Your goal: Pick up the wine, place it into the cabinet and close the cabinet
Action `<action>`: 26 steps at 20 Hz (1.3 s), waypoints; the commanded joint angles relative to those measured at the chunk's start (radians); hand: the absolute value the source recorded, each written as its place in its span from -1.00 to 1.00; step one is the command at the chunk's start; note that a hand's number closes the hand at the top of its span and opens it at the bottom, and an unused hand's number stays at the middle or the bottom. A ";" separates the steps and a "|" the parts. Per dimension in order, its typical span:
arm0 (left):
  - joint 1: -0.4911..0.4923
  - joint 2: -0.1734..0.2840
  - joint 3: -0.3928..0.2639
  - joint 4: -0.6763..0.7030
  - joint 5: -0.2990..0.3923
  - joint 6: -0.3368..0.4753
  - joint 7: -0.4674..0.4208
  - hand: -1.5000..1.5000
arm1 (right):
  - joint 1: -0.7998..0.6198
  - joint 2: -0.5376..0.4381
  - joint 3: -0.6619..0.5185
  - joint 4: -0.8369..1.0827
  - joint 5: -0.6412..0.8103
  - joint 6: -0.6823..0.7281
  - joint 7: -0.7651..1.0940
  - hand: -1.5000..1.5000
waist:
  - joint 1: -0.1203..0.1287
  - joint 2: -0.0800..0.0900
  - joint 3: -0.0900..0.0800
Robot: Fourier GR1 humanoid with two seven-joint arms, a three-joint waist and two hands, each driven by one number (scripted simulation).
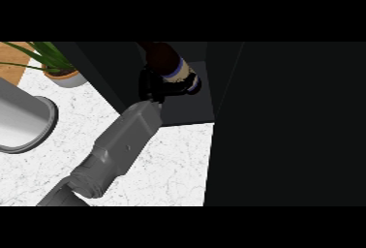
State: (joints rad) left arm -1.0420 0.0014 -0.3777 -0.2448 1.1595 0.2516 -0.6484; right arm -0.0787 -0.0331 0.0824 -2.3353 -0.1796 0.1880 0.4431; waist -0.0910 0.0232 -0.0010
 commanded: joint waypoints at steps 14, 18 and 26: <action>0.100 -0.001 -0.191 -0.152 0.162 0.103 -0.018 1.00 | -0.051 0.025 0.065 0.041 0.049 -0.024 0.002 -1.00 | -0.043 0.004 -0.001; 0.085 -0.001 -0.209 -0.175 0.216 0.116 -0.047 1.00 | -0.036 0.033 0.077 0.055 0.045 -0.023 -0.027 -1.00 | -0.042 0.006 -0.001; 0.072 -0.001 -0.239 -0.180 0.323 0.164 -0.111 -1.00 | -0.075 0.010 0.043 0.051 0.034 -0.020 0.002 -1.00 | -0.039 0.006 -0.001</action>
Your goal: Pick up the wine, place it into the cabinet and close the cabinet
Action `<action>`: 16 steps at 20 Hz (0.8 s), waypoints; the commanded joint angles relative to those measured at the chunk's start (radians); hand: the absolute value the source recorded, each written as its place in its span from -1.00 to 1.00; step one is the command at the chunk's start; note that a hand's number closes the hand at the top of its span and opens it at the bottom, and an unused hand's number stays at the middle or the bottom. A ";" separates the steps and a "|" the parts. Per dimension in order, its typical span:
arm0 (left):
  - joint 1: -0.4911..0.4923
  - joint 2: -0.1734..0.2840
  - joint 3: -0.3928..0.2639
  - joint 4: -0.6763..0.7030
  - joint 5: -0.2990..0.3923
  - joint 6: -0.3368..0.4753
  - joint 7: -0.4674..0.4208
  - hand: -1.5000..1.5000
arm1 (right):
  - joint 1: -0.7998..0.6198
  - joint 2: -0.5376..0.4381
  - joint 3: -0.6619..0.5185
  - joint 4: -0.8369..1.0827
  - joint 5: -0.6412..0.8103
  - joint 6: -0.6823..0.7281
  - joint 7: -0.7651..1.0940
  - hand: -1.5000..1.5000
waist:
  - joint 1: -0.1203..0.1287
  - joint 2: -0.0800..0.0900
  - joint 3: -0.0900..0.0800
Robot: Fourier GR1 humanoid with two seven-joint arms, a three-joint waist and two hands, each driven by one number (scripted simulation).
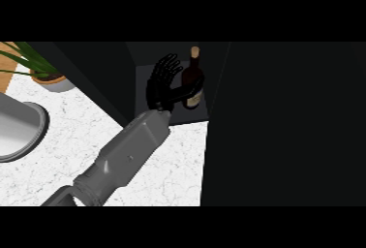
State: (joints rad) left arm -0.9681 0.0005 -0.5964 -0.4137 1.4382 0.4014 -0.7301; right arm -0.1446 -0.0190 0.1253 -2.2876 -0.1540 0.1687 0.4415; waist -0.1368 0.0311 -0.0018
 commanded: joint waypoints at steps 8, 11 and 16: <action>-0.079 0.000 -0.057 0.053 0.088 0.075 -0.021 -1.00 | 0.004 -0.006 -0.017 0.001 -0.013 0.008 -0.013 -1.00 | 0.002 0.001 0.001; -0.093 0.000 -0.127 0.107 0.032 0.093 -0.016 -1.00 | 0.006 0.005 0.005 0.014 -0.009 0.005 -0.011 -1.00 | 0.004 0.003 0.001; -0.110 0.000 -0.174 0.110 0.012 0.079 -0.025 -1.00 | 0.034 -0.004 -0.019 -0.002 -0.034 0.017 -0.025 -1.00 | 0.008 0.001 0.001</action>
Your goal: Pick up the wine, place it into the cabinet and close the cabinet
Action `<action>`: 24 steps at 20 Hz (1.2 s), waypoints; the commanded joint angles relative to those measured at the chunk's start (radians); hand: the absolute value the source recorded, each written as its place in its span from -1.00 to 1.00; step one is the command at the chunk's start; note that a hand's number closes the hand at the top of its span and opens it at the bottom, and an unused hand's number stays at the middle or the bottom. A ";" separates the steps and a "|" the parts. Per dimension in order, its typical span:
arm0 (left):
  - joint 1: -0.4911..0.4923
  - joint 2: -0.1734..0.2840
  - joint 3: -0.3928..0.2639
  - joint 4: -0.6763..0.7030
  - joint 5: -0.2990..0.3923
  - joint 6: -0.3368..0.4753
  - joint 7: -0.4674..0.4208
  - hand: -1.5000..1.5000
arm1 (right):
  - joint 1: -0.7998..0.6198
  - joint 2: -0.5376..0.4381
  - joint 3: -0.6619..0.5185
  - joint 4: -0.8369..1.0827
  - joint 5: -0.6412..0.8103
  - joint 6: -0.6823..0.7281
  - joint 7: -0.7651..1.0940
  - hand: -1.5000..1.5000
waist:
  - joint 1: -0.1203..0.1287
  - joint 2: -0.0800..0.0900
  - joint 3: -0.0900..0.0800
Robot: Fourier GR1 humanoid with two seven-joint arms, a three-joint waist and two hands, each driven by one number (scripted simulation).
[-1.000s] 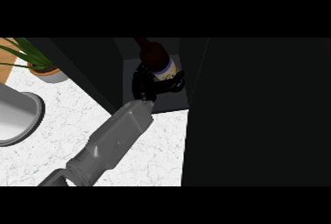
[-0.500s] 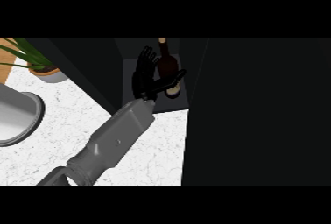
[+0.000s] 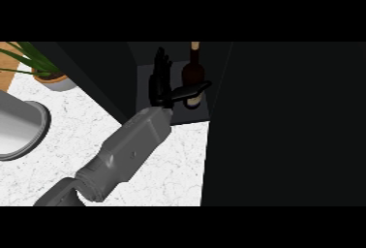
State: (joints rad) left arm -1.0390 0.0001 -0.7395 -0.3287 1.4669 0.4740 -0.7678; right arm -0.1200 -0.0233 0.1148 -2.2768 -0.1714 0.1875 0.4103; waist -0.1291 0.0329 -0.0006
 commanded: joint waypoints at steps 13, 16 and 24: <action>0.012 0.000 -0.073 -0.100 0.047 0.008 -0.099 -1.00 | 0.033 -0.020 -0.040 -0.025 -0.020 0.004 0.006 -1.00 | 0.040 -0.012 0.000; 0.057 0.000 -0.109 -0.179 0.075 0.051 -0.137 -1.00 | 0.054 -0.001 0.033 -0.054 0.019 -0.006 0.033 -1.00 | 0.047 -0.017 0.000; 0.072 0.000 -0.175 -0.229 0.071 0.018 -0.128 -1.00 | 0.047 0.012 0.051 -0.064 0.061 -0.044 0.069 -1.00 | 0.077 -0.023 0.000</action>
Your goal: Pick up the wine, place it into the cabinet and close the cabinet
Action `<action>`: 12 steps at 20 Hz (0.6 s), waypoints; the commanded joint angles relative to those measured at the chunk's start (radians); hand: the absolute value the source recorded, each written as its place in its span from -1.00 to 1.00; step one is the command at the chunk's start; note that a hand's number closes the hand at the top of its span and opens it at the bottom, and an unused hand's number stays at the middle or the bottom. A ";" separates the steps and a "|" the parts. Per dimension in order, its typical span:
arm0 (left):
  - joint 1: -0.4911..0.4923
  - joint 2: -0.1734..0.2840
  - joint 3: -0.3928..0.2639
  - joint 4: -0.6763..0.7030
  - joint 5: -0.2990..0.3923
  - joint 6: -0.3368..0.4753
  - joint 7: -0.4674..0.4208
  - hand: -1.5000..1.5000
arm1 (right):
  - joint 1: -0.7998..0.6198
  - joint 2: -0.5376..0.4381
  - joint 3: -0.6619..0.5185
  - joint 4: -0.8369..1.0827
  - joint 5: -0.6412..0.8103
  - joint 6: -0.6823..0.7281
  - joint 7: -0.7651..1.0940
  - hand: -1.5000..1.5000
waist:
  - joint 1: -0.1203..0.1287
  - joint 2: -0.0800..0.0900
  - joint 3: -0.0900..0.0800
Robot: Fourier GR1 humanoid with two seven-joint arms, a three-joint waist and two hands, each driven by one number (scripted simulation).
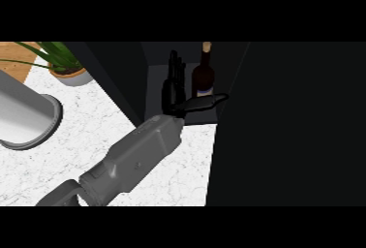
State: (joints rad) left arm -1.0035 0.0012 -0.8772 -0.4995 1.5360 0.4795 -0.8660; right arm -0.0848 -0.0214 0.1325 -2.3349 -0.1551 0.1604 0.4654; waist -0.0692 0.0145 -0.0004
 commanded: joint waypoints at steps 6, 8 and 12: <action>0.071 -0.001 -0.024 -0.097 -0.071 0.020 -0.005 -1.00 | 0.061 -0.015 -0.021 -0.064 -0.017 -0.001 0.030 -1.00 | 0.052 -0.014 0.001; 0.108 -0.001 -0.042 -0.135 -0.065 0.054 -0.060 -1.00 | -0.020 -0.016 -0.020 -0.030 0.015 -0.023 0.052 -1.00 | 0.046 -0.011 0.000; 0.211 -0.001 -0.053 -0.188 -0.124 0.044 -0.121 -1.00 | -0.030 -0.024 -0.061 -0.019 -0.017 -0.018 0.036 -1.00 | 0.054 -0.012 0.000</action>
State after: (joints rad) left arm -0.8611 0.0012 -0.9180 -0.6469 1.4453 0.5109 -0.9152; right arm -0.0869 -0.0385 0.0829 -2.3511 -0.1656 0.1482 0.4860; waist -0.0187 0.0021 0.0000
